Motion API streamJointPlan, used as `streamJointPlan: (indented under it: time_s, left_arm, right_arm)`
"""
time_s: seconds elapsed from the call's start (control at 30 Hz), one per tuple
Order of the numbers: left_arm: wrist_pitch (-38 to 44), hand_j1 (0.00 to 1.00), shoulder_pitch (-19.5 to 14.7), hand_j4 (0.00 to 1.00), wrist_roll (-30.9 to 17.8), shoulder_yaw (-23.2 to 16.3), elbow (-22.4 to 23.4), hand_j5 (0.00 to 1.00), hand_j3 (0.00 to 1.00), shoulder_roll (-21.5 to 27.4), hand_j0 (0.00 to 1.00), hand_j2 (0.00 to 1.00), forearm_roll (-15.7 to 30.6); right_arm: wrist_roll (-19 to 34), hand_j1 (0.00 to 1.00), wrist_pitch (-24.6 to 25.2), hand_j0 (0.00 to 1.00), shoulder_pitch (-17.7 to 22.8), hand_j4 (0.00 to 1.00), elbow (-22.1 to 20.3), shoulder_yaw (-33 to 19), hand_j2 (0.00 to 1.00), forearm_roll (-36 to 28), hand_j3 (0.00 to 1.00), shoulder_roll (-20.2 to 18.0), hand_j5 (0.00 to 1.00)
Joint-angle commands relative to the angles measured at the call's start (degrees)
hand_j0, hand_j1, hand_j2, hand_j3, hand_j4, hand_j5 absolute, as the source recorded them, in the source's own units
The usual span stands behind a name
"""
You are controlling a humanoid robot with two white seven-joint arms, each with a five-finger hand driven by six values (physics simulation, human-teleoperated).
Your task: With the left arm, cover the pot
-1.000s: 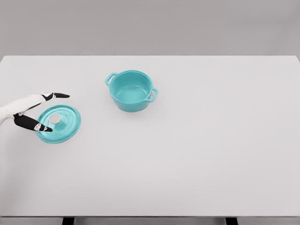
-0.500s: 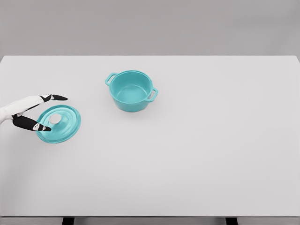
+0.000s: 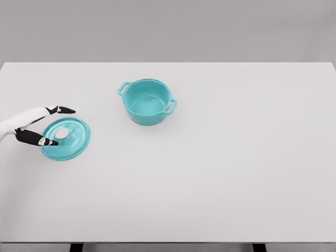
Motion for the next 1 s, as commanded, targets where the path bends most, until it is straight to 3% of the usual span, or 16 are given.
streamJointPlan:
  time_s: [0.0,0.8,0.97]
  left_arm:
    - [0.1,0.86,-0.09,0.86,0.05,0.01,0.05,0.86,0.86,-0.07,0.86,0.86,0.39]
    - [0.1,0.85,0.0,0.85,0.05,-1.22,1.8,0.85,0.85,-0.86,0.85,0.85,0.3]
    - [0.1,0.69,0.0,0.69,0.05,-1.22,1.8,0.69,0.69,-0.86,0.69,0.69,0.3]
  right_arm:
    - [0.03,1.0,-0.06,1.0,0.0,1.0,0.0,-0.01,1.0,0.05,1.0,0.0,1.0]
    - [0.03,1.0,-0.06,1.0,0.0,1.0,0.0,-0.01,1.0,0.05,1.0,0.0,1.0]
    - [0.03,1.0,-0.06,1.0,0.0,1.0,0.0,-0.01,1.0,0.05,1.0,0.0,1.0]
